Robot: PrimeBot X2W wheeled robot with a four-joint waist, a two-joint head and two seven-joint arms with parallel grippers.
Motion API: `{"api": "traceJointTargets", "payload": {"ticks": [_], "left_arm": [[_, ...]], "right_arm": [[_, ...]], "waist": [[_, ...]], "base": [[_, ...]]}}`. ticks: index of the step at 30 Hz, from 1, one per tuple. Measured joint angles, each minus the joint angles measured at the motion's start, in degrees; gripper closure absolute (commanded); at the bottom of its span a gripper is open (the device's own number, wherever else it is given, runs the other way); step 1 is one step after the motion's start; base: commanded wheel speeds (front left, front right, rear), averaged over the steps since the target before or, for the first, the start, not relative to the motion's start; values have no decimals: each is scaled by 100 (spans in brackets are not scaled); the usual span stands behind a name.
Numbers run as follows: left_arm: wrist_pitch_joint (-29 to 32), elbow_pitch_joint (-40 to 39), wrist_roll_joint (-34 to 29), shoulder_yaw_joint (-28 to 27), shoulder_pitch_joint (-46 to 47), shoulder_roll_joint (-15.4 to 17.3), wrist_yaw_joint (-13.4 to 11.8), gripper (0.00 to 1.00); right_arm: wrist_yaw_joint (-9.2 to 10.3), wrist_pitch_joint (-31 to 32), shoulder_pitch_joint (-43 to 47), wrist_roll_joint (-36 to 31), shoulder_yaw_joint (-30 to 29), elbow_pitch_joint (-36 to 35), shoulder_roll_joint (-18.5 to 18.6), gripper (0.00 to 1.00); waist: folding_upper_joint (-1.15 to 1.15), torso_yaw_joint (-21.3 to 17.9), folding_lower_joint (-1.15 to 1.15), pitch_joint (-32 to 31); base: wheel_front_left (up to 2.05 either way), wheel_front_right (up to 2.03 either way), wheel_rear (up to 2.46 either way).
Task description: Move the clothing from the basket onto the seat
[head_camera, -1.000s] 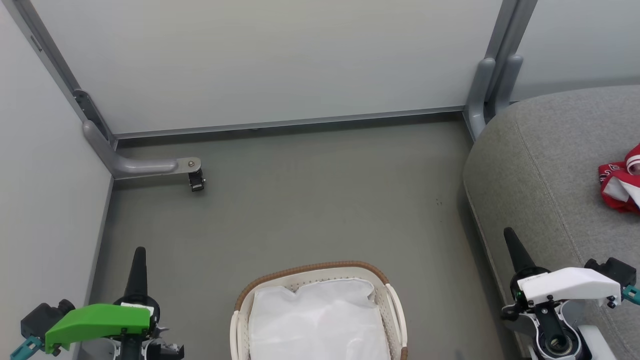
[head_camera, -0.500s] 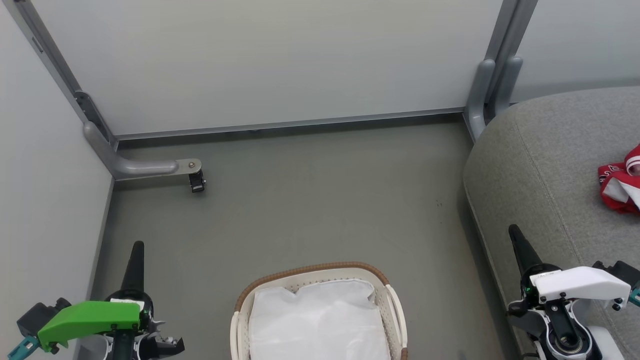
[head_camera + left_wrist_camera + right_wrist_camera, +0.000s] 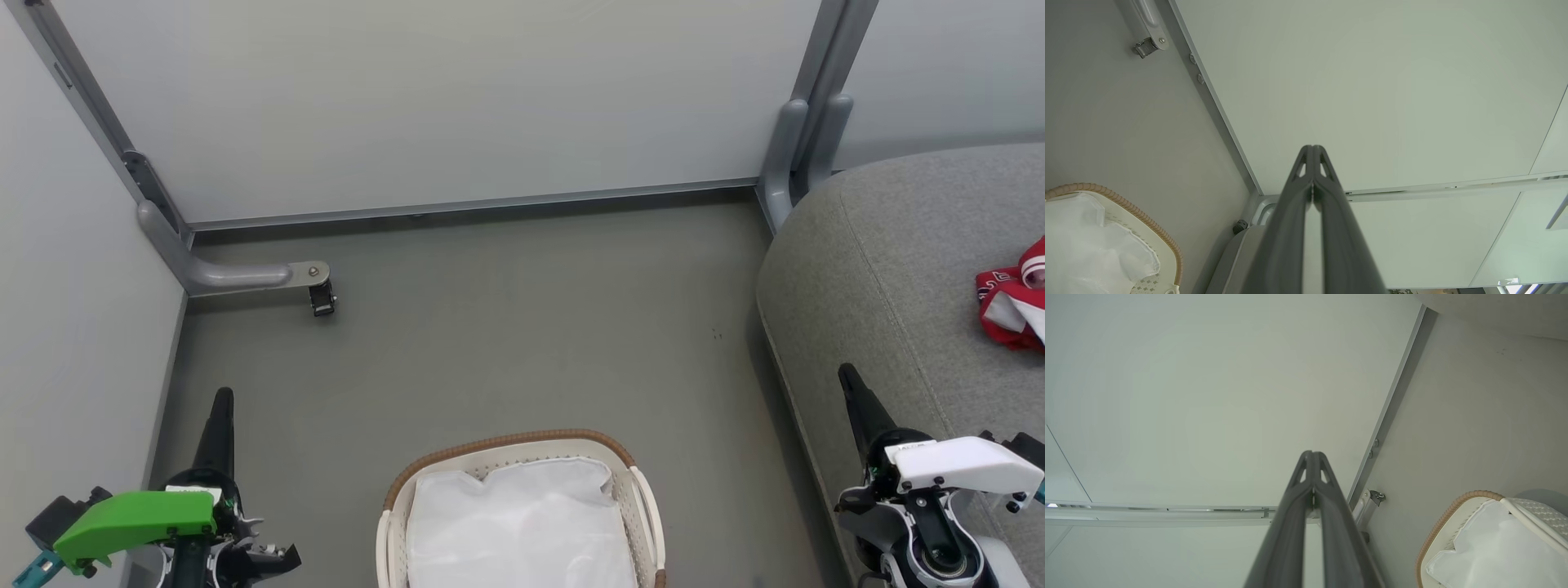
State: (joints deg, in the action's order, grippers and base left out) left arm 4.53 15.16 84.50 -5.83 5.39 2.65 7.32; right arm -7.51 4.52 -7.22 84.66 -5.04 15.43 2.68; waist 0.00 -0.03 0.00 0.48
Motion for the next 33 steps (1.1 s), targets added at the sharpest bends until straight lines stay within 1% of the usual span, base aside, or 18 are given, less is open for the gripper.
{"api": "traceJointTargets", "payload": {"ticks": [20, 33], "left_arm": [[199, -102, 778, -66, 38, 2, 4, 100], [202, -109, 781, -68, 50, 2, 4, 100]], "right_arm": [[0, 208, 72, 759, -152, -135, 3, 100], [0, 209, 73, 764, -154, -140, 3, 100]], "waist": [[0, 2, 0, -30], [0, 2, 0, -30]], "base": [[0, 0, 0], [0, 0, 0]]}}
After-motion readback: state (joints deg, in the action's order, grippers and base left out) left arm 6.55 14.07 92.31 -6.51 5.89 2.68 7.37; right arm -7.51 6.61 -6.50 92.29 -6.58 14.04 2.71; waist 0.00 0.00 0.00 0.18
